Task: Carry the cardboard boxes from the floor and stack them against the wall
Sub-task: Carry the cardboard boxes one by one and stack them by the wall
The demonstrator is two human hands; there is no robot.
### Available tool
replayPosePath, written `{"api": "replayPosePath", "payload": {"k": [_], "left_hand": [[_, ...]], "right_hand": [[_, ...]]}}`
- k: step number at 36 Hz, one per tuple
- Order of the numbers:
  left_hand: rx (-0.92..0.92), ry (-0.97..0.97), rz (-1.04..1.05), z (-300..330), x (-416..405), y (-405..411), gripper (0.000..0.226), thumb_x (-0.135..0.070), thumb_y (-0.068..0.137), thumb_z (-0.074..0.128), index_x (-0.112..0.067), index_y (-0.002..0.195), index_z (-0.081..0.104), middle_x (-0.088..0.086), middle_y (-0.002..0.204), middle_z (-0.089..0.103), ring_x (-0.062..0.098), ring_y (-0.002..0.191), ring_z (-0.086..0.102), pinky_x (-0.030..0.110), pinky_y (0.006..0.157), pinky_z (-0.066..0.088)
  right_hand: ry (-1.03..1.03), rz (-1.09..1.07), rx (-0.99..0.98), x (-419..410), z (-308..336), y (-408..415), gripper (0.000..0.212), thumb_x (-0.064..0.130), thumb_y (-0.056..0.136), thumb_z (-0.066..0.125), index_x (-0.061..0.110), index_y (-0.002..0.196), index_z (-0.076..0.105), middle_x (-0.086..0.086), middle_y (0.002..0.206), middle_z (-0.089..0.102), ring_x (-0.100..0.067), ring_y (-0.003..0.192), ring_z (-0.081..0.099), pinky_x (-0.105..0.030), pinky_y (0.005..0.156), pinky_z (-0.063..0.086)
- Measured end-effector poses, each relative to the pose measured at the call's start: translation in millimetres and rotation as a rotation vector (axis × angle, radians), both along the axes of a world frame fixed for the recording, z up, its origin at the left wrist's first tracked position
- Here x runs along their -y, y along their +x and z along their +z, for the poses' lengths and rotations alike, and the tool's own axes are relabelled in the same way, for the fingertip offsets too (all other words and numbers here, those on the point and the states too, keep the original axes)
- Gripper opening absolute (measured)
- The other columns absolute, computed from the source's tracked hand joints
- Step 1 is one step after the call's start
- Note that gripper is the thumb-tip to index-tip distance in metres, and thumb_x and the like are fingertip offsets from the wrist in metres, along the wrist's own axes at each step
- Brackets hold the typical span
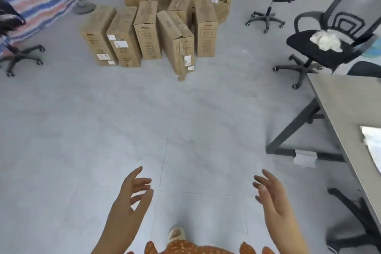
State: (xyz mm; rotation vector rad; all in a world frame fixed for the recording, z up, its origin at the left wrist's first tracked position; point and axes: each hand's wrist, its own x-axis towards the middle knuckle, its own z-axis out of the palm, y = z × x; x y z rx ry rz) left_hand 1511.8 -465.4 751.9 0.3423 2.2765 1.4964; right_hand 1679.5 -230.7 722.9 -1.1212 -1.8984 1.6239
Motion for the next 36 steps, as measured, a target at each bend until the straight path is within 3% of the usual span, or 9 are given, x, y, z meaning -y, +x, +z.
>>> {"api": "replayPosePath", "payload": {"k": [2, 6, 11, 16, 19, 23, 26, 29, 36], "left_hand": [[0.015, -0.005, 0.021, -1, -5, -25, 0.048, -0.002, 0.089, 0.058, -0.039, 0.118, 0.047, -0.011, 0.102, 0.066, -0.007, 0.094, 0.059, 0.003, 0.077, 0.044], [0.057, -0.02, 0.022, -4, -34, -70, 0.048, -0.002, 0.089, 0.058, -0.04, 0.116, 0.048, -0.006, 0.099, 0.067, -0.009, 0.092, 0.059, 0.001, 0.076, 0.043], [0.073, -0.021, -0.011, -16, -97, -117, 0.046, -0.003, 0.09, 0.057, -0.032, 0.124, 0.047, -0.003, 0.105, 0.065, -0.008, 0.095, 0.058, 0.002, 0.077, 0.043], [0.075, -0.005, 0.043, -24, -184, -164, 0.044, -0.007, 0.091, 0.057, -0.039, 0.119, 0.046, -0.007, 0.102, 0.065, -0.008, 0.093, 0.057, 0.002, 0.075, 0.043], [0.078, 0.007, 0.085, -18, -235, -191, 0.043, -0.008, 0.091, 0.057, -0.039, 0.12, 0.047, -0.009, 0.103, 0.065, -0.01, 0.092, 0.057, 0.0, 0.074, 0.042], [0.046, 0.007, 0.129, -11, -291, -232, 0.043, -0.008, 0.091, 0.057, -0.037, 0.121, 0.046, -0.006, 0.105, 0.065, -0.01, 0.093, 0.056, 0.0, 0.075, 0.042], [0.054, -0.009, 0.182, -11, -315, -259, 0.044, -0.01, 0.091, 0.057, -0.043, 0.117, 0.044, -0.005, 0.107, 0.063, -0.01, 0.094, 0.056, 0.0, 0.075, 0.042], [0.056, -0.039, 0.239, -14, -331, -290, 0.046, -0.006, 0.09, 0.057, -0.043, 0.115, 0.045, -0.004, 0.107, 0.064, -0.01, 0.094, 0.057, 0.0, 0.075, 0.042], [0.074, -0.063, 0.288, -39, -361, -393, 0.046, -0.007, 0.09, 0.057, -0.045, 0.113, 0.043, -0.002, 0.109, 0.063, -0.009, 0.095, 0.056, 0.006, 0.074, 0.045]], "right_hand": [[-0.004, 0.018, -0.004, -9, 2, -28, 0.026, 0.048, 0.087, 0.049, 0.064, 0.107, 0.048, 0.029, 0.112, 0.061, -0.004, 0.111, 0.058, -0.046, 0.098, 0.047], [0.032, 0.024, 0.015, -39, 5, -70, 0.039, 0.081, 0.068, 0.048, 0.068, 0.105, 0.048, 0.029, 0.113, 0.061, 0.0, 0.108, 0.059, -0.038, 0.094, 0.048], [-0.006, 0.002, 0.066, -97, -4, -107, 0.033, 0.045, 0.082, 0.046, 0.049, 0.115, 0.048, 0.031, 0.11, 0.061, -0.006, 0.11, 0.059, -0.05, 0.101, 0.044], [-0.004, 0.035, 0.096, -181, -3, -164, 0.024, 0.059, 0.088, 0.043, 0.056, 0.111, 0.048, 0.034, 0.108, 0.06, 0.001, 0.109, 0.058, -0.045, 0.1, 0.045], [0.022, 0.107, 0.104, -237, 11, -201, 0.037, 0.053, 0.079, 0.042, 0.049, 0.116, 0.046, 0.035, 0.108, 0.059, 0.005, 0.108, 0.057, -0.043, 0.1, 0.046], [0.047, 0.188, 0.101, -304, 24, -252, 0.058, 0.079, 0.069, 0.044, 0.048, 0.118, 0.048, 0.033, 0.11, 0.06, 0.005, 0.109, 0.057, -0.035, 0.097, 0.047], [0.021, 0.251, 0.121, -340, 25, -294, 0.048, 0.075, 0.076, 0.045, 0.049, 0.117, 0.046, 0.03, 0.111, 0.06, 0.004, 0.112, 0.055, -0.033, 0.099, 0.046], [0.0, 0.266, 0.145, -366, 19, -340, 0.025, 0.046, 0.09, 0.047, 0.048, 0.115, 0.047, 0.024, 0.11, 0.063, 0.001, 0.112, 0.055, -0.04, 0.103, 0.045], [0.017, 0.31, 0.149, -401, 0, -463, 0.039, 0.063, 0.078, 0.044, 0.052, 0.115, 0.045, 0.034, 0.11, 0.058, -0.001, 0.113, 0.055, -0.042, 0.101, 0.046]]}}
